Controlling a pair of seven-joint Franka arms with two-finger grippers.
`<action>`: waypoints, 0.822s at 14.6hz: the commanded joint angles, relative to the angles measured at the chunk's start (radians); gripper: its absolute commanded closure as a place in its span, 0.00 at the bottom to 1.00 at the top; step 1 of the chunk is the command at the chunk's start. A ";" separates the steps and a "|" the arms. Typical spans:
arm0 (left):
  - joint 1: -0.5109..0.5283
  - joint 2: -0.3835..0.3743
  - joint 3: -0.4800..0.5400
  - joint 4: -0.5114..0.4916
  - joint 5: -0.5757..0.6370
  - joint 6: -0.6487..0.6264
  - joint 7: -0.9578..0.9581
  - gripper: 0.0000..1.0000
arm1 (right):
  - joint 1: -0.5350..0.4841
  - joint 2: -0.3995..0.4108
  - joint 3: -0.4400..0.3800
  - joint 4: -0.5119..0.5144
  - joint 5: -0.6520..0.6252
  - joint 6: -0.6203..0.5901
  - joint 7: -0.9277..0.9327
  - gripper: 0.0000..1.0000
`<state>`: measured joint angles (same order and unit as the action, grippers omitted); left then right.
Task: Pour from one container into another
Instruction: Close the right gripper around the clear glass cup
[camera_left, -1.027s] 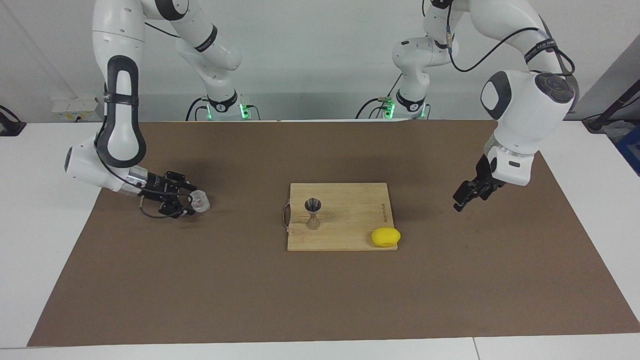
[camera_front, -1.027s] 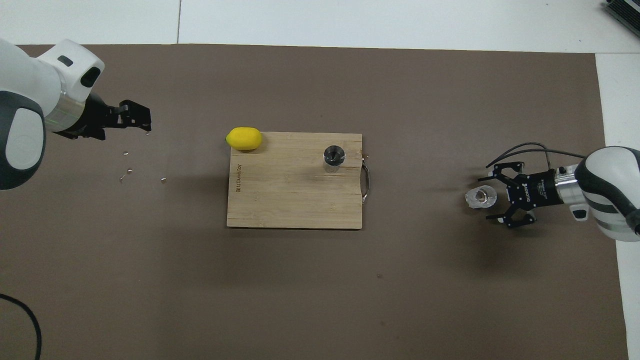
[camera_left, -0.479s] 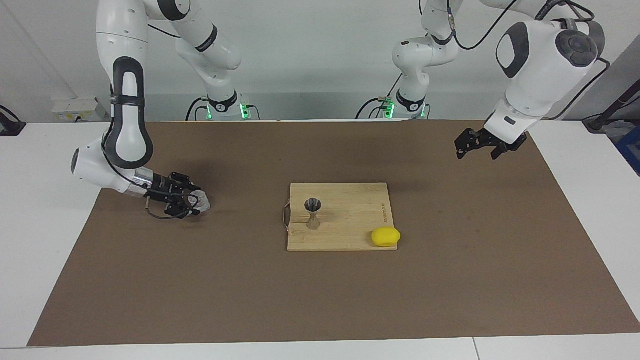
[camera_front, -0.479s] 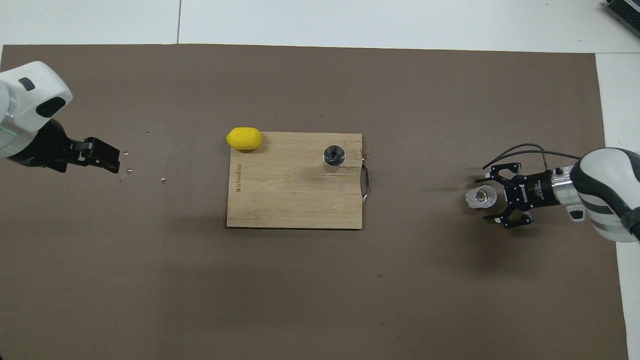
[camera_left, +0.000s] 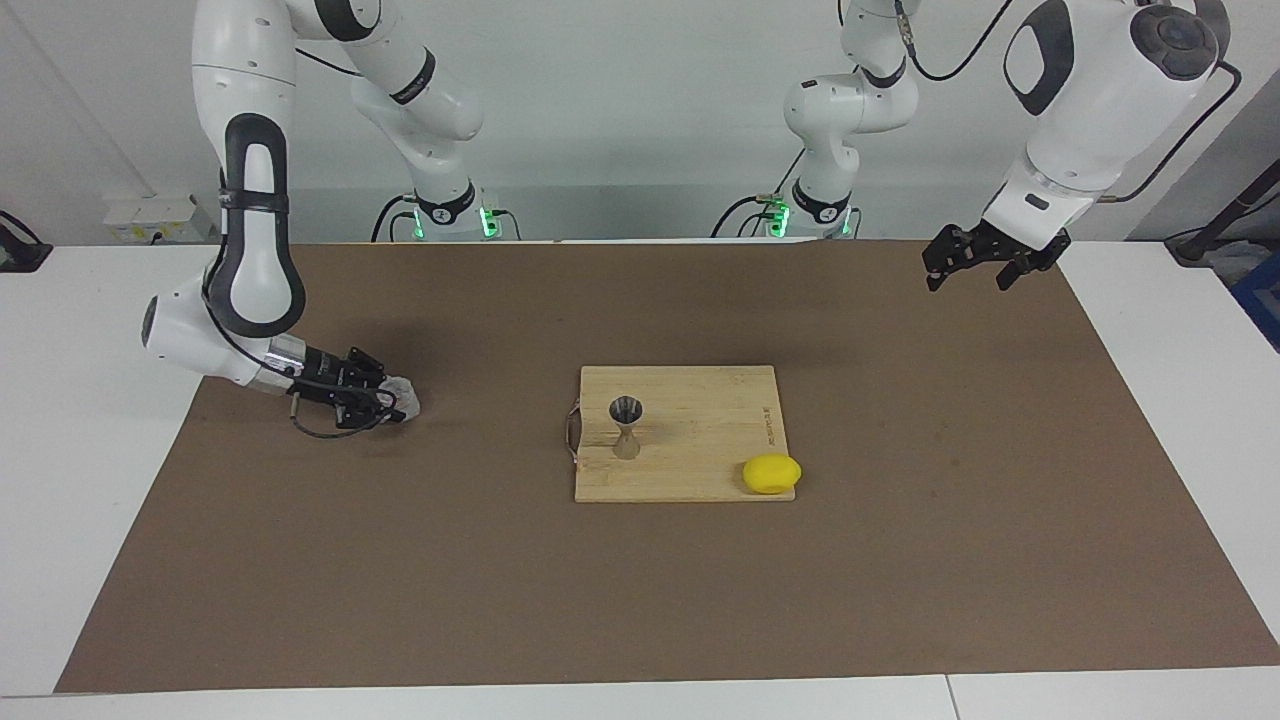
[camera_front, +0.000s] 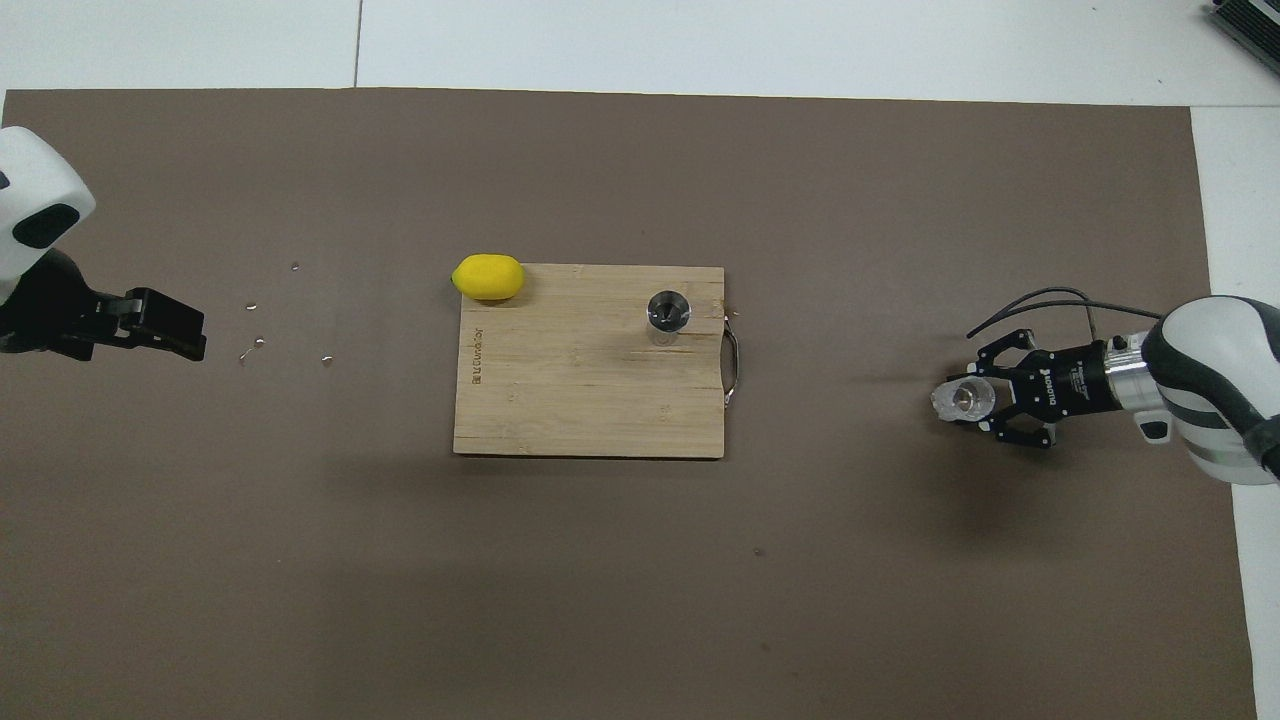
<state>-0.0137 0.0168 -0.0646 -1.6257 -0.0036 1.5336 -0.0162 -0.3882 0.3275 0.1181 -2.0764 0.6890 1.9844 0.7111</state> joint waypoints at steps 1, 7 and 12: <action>-0.017 -0.034 0.039 -0.040 0.002 0.010 0.015 0.00 | -0.005 -0.015 0.005 0.001 0.032 0.011 0.014 1.00; 0.047 -0.054 -0.038 -0.008 -0.013 -0.004 0.015 0.00 | 0.090 -0.070 0.003 0.042 0.023 0.054 0.194 1.00; 0.052 -0.075 -0.040 -0.046 -0.015 0.020 0.010 0.00 | 0.247 -0.070 0.000 0.107 -0.006 0.177 0.436 1.00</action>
<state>0.0184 -0.0271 -0.0936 -1.6299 -0.0076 1.5340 -0.0148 -0.1837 0.2587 0.1219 -1.9936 0.6890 2.1219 1.0636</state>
